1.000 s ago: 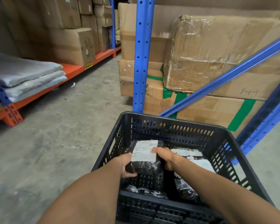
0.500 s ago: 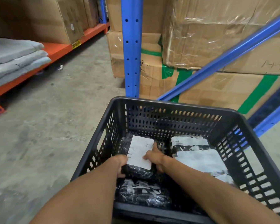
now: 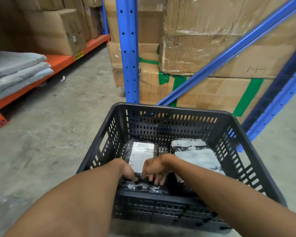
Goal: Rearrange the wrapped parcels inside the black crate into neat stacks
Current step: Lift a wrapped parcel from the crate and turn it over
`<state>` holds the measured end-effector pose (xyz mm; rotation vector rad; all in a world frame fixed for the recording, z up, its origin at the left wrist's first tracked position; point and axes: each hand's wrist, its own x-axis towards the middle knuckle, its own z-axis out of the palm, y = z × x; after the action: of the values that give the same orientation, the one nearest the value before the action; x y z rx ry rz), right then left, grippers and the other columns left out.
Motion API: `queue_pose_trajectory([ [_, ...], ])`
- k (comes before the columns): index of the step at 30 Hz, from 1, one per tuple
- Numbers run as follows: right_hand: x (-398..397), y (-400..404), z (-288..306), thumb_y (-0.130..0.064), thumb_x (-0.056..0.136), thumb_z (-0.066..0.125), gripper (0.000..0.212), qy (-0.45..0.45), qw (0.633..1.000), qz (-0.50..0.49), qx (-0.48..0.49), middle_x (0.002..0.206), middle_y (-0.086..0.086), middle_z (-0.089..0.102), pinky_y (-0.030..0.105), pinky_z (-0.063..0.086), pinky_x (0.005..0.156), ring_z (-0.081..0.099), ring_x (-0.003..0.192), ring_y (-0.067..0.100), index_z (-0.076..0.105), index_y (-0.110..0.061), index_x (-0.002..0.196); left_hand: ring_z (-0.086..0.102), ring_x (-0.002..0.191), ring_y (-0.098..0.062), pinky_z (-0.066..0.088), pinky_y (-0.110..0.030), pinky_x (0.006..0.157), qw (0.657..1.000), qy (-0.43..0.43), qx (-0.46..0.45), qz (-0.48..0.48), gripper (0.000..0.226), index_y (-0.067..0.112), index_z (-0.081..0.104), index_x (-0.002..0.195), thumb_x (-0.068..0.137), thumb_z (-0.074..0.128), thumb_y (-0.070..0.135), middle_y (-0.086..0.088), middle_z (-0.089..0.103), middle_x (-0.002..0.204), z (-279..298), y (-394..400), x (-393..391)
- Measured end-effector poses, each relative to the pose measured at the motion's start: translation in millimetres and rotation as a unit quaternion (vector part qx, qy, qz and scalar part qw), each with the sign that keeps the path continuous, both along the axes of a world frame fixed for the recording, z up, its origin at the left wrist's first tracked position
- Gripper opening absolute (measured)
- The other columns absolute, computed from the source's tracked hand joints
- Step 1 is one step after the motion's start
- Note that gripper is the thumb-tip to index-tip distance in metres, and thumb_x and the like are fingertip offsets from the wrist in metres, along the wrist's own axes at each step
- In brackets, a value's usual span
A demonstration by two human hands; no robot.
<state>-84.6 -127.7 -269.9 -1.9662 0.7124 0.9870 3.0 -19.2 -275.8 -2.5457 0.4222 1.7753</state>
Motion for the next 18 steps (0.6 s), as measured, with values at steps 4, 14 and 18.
queue_pose_trajectory([
  [4,-19.3,17.7,21.2,-0.039,0.091,0.054,0.061,0.015,0.997,0.072,-0.004,0.127,0.01,0.052,0.049,0.04,0.107,0.053,0.112,0.028,0.045,-0.006,0.142,0.055,0.12,-0.026,0.039,-0.035,0.111,0.995,0.067,-0.031,0.07,0.036,0.006,0.052,0.128,0.099,0.051,0.028,-0.011,0.055,0.135,15.0,9.8,-8.8],
  [14,-45.4,5.8,70.0,-0.027,0.076,0.076,0.058,-0.306,0.937,0.05,-0.164,0.12,0.008,0.065,0.036,0.052,0.093,0.063,0.104,0.024,0.053,-0.014,0.127,0.061,0.055,-0.019,0.05,-0.02,0.04,0.931,0.126,-0.195,0.282,0.042,0.012,0.063,0.09,0.087,0.056,0.053,-0.012,0.069,0.069,67.6,23.7,20.9],
  [18,-60.6,-29.0,91.1,-0.038,0.077,0.072,0.073,-0.337,0.927,-0.142,-0.08,0.131,0.005,0.064,0.037,0.053,0.094,0.065,0.115,0.025,0.048,-0.013,0.14,0.064,0.091,-0.027,0.055,-0.038,0.067,0.856,0.12,-0.331,0.379,0.052,0.02,0.051,0.13,0.093,0.049,0.055,-0.013,0.063,0.103,85.8,22.3,30.7],
])
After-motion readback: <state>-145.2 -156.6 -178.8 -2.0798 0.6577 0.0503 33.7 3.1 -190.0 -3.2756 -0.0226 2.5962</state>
